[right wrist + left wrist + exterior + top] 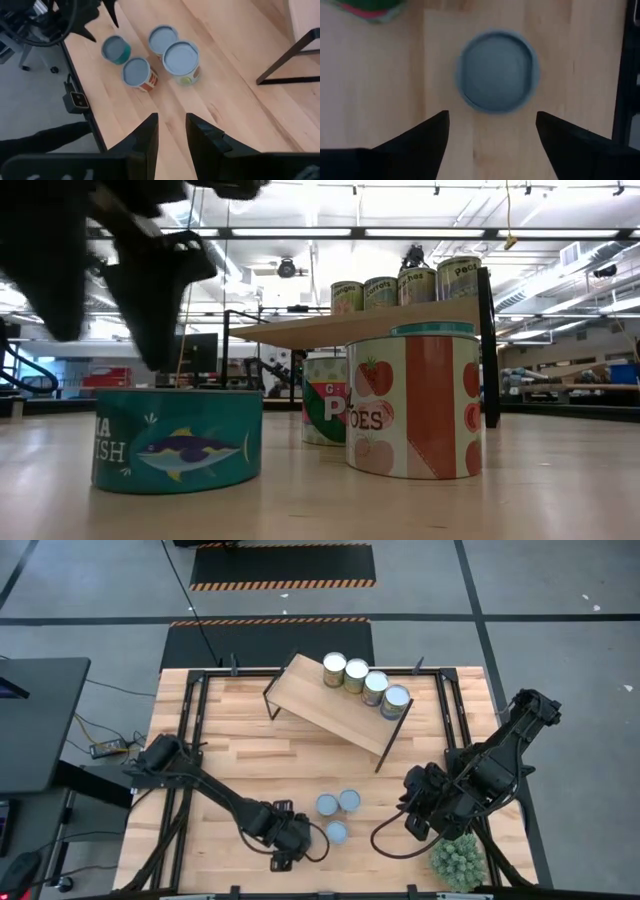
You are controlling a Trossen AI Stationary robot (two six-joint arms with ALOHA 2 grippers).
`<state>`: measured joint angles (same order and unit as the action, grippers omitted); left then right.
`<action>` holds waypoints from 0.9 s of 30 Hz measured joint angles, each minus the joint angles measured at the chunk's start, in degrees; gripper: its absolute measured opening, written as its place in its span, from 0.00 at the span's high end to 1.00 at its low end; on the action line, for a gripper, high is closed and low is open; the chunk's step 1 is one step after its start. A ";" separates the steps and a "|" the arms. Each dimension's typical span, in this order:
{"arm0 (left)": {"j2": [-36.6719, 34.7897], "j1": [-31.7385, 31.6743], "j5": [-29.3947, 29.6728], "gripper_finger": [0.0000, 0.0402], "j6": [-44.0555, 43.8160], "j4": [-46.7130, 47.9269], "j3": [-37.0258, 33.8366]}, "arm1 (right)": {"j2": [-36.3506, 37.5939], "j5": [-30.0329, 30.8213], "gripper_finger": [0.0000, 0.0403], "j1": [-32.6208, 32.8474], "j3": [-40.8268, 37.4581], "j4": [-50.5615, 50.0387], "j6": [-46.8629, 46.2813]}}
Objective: Pick and place cans onto a shelf
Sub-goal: Put the blue tuna can on the shelf
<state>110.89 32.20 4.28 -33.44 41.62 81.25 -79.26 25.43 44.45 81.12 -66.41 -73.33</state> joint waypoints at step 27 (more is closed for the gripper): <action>3.29 -3.81 -2.78 0.64 -4.95 -2.00 0.04 | 0.00 1.75 0.74 0.00 0.00 1.69 0.53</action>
<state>114.19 28.39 1.50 -38.39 39.62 81.30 -79.26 27.18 44.45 81.12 -64.73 -72.79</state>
